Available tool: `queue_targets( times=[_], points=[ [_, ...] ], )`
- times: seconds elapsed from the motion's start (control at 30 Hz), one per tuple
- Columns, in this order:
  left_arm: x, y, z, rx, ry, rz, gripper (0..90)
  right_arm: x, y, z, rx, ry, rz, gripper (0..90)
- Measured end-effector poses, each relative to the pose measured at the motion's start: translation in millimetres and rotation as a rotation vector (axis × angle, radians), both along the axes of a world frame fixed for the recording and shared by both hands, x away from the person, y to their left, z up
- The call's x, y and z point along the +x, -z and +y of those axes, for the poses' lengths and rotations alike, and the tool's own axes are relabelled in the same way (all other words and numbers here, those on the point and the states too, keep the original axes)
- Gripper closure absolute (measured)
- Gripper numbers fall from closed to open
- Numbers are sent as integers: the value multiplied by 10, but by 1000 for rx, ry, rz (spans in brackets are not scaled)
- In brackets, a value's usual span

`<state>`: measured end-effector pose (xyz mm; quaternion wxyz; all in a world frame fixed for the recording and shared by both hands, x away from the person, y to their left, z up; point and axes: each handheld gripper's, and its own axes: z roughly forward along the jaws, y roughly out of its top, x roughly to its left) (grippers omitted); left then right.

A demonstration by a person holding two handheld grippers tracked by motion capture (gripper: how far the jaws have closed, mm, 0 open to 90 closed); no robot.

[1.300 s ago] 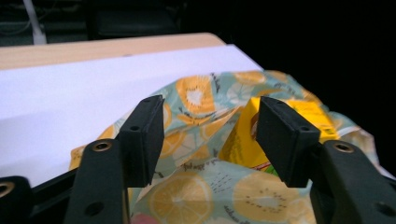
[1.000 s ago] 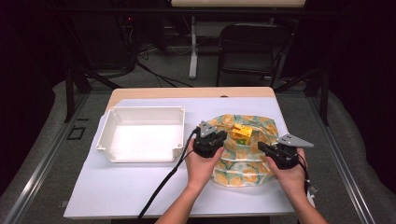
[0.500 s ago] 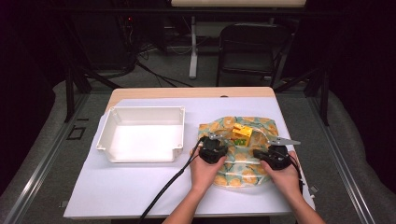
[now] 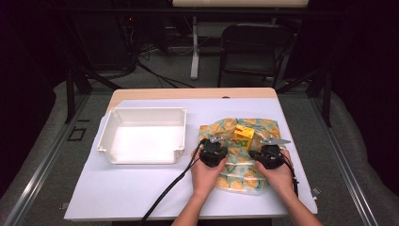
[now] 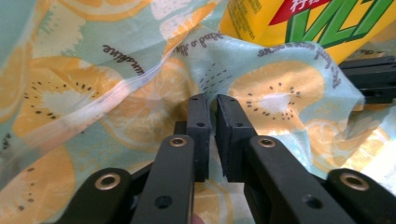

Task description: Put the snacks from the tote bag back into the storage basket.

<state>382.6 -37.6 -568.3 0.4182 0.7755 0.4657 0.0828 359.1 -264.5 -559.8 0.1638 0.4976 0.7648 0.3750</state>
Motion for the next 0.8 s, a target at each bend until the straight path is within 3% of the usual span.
queue_targets(
  times=[0.07, 0.17, 0.2, 0.33, 0.37, 0.47, 0.6, 0.7, 0.8],
  points=[
    [1, 0, 2, 1, -1, 2, 857, -37, -80, -38, 29, -2, -31, 830],
    [-10, -3, -11, 14, -2, -9, 857, -112, -232, -90, 80, -16, -120, 765],
    [-13, -7, -12, 21, 2, -7, 856, -133, -288, -99, 94, -25, -168, 712],
    [-12, -8, -13, 22, 3, -6, 856, -118, -421, -124, 102, -30, -258, 518],
    [-11, -8, -12, 23, 4, -5, 856, -95, -441, -128, 100, -21, -266, 465],
    [-5, 0, -12, 11, -1, -6, 857, -2, -455, -108, 107, -68, -254, 360],
    [-4, 0, -10, 9, -1, -4, 857, 87, -385, -54, 104, -113, -243, 313],
    [-4, 0, -11, 10, -1, -4, 857, 150, -340, -48, 95, -107, -228, 299],
    [-5, -1, -13, 12, -1, -5, 857, 211, -309, -70, 130, -109, -220, 304]
  ],
)
